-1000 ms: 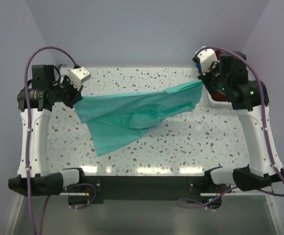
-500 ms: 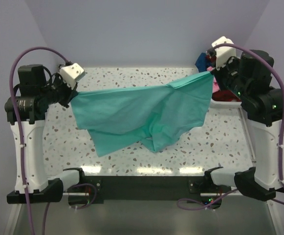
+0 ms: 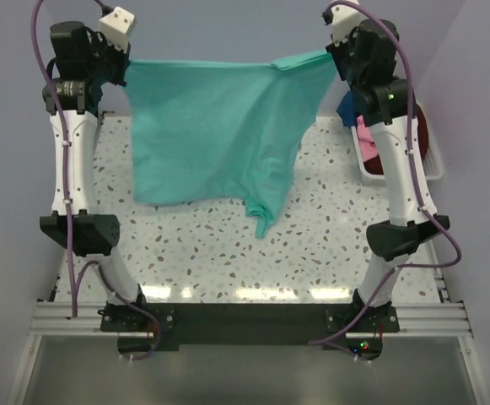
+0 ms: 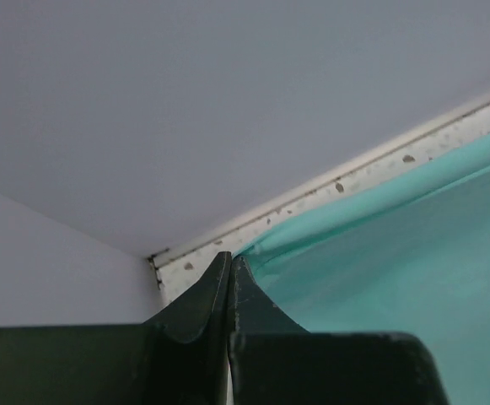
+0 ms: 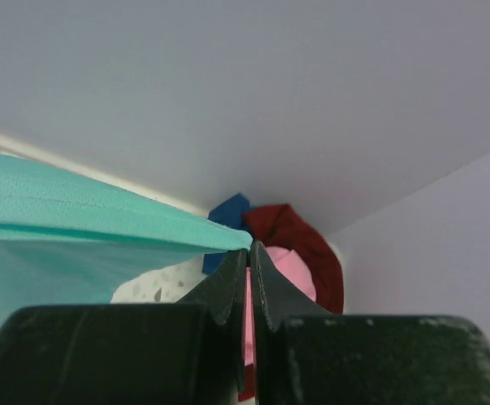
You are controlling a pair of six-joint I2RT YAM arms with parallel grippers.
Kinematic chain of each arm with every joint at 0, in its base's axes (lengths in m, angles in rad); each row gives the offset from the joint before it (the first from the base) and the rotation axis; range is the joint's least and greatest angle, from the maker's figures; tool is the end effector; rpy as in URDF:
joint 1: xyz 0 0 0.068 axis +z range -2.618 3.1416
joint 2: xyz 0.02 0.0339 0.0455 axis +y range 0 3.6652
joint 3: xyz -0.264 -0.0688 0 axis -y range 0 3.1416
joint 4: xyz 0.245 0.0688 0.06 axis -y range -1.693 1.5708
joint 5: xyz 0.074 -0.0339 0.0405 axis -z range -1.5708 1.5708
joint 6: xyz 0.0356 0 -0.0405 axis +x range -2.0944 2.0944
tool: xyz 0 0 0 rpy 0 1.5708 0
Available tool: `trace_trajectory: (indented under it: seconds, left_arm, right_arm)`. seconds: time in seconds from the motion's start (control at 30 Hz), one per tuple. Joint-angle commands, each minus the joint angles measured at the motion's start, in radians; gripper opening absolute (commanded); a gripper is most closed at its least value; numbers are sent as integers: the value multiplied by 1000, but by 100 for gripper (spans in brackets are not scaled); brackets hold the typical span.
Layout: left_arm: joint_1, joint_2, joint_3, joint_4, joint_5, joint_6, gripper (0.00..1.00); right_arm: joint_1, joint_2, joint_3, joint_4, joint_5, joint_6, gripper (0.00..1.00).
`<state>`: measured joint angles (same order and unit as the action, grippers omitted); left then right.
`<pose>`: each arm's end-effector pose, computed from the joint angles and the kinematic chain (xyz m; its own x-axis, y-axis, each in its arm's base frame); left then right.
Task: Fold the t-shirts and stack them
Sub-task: Flatten the tshirt out
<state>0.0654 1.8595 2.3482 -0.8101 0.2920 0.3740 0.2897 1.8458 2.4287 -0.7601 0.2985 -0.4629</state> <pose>0.3857 0.0150 0.5004 -0.2167 0.3364 -0.9164 0.3106 0.9137 0.2620 0.3571 0.0955 0.5335 -0.1531 -0.4910 -0.8576 -0.0715 0.8711 -0.4859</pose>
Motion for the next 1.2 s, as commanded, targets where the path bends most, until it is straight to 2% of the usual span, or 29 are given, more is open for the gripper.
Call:
trace_trajectory:
  seconds: [0.0,0.03,0.1,0.17,0.23,0.27,0.33,0.37,0.4,0.43,0.47,0.5,0.57,0.63,0.73,0.77,0.8,0.83,0.87,0.9,0.97,1.0,1.1,1.17]
  left_arm:
    - [11,-126,-16,291,-65,-54,0]
    - [13,-202,-70,395,-70,-35,0]
    - [11,-300,-206,490,-73,-14,0]
    - [11,-353,-278,506,-54,29,0]
    - [13,-437,-407,505,8,72,0]
    - [14,-468,-458,491,44,97,0]
    - [13,-563,-620,416,177,199,0]
    - [14,-595,-680,393,212,230,0]
    - [13,-627,-808,370,237,259,0]
    - [13,-684,-873,318,266,335,0]
    - [13,-710,-939,298,272,370,0]
    - [13,-735,-1072,283,274,403,0]
    - [13,-802,-1196,218,277,512,0]
    - [13,-859,-1363,152,298,612,1]
    - [-1,-916,-1526,80,332,690,7]
    - [-10,-925,-1553,56,335,710,15]
    - [-22,-928,-1599,13,335,729,21]
    - [-45,-927,-1615,-9,317,750,29]
    - [-50,-921,-1624,-33,303,759,47]
    - [-50,-904,-1627,-90,293,770,50]
    - [-50,-886,-1618,-130,251,784,63]
    - [-50,-869,-1598,-147,237,775,69]
    - [-33,-846,-1561,-111,225,680,70]
    - [-32,-812,-1549,-31,220,573,70]
  right_arm:
    - [-3,-118,104,241,93,-49,0]
    - [-3,-147,83,270,87,-80,0]
    - [-3,-233,-21,343,65,-106,0]
    - [-3,-295,-104,352,25,-129,0]
    - [-4,-399,-267,352,-43,-149,0]
    - [-4,-442,-387,334,-79,-166,0]
    - [-4,-556,-515,300,-152,-193,0]
    - [-3,-591,-630,250,-177,-210,0]
    - [-3,-624,-692,230,-194,-220,0]
    - [-3,-666,-757,213,-220,-247,0]
    - [-3,-734,-826,199,-249,-262,0]
    - [-3,-775,-961,164,-269,-282,0]
    - [-3,-857,-1119,61,-353,-332,0]
    - [-3,-891,-1204,-5,-404,-347,0]
    - [3,-938,-1351,-122,-516,-368,0]
    - [9,-941,-1406,-184,-539,-372,0]
    - [35,-933,-1430,-221,-579,-375,5]
    - [54,-925,-1444,-261,-590,-379,27]
    - [75,-915,-1456,-298,-596,-378,64]
    - [110,-904,-1452,-353,-595,-367,86]
    - [115,-867,-1395,-402,-611,-320,96]
    - [115,-853,-1367,-422,-630,-304,97]
    - [115,-769,-1278,-412,-650,-208,95]
    - [114,-680,-1251,-334,-607,-140,88]
